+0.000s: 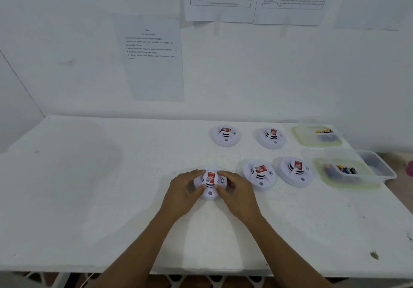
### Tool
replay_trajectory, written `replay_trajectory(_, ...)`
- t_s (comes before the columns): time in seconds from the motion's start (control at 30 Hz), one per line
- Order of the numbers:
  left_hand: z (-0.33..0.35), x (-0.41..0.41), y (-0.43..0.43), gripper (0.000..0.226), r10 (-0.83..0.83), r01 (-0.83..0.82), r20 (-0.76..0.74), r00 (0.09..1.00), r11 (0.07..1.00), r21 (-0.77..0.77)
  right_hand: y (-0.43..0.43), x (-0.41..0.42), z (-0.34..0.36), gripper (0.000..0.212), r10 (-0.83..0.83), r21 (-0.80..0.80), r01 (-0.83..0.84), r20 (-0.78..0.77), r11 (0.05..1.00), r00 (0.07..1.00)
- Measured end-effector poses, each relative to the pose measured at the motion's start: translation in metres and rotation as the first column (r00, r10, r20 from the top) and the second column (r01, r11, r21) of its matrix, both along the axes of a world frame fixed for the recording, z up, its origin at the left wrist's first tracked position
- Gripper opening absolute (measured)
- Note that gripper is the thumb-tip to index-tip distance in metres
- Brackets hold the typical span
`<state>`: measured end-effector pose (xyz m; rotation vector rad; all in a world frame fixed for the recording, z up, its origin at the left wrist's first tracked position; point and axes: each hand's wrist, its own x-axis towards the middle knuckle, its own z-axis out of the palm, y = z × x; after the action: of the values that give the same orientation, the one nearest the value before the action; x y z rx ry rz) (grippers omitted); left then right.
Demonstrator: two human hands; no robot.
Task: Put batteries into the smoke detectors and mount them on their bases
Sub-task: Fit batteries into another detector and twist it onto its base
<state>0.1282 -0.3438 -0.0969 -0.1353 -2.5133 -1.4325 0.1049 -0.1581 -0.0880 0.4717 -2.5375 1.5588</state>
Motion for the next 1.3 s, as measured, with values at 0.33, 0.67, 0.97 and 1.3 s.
replay_trajectory(0.33,0.001,-0.018,0.008,0.036,0.029,-0.029,0.001,1.0,1.0,0.004,-0.012,-0.01,0.003,0.03,-0.124,0.064,0.119,0.078,0.991,0.989)
replay_trajectory(0.67,0.025,-0.063,0.016,0.068,0.09,-0.085,0.011,0.996,0.971,-0.224,0.028,-0.054,0.042,0.031,-0.065,0.256,0.1,-0.143,0.962,0.988)
replay_trajectory(0.97,0.04,-0.16,0.051,0.063,0.02,-0.023,-0.011,1.0,0.855,-0.517,0.088,-0.144,0.06,0.037,0.082,0.693,-0.192,0.19,0.695,0.978)
replay_trajectory(1.3,0.023,-0.219,0.073,0.076,0.014,0.076,0.152,0.988,0.818,-0.571,0.105,-0.158,0.044,0.033,0.17,0.604,-0.234,0.161,0.762,0.972)
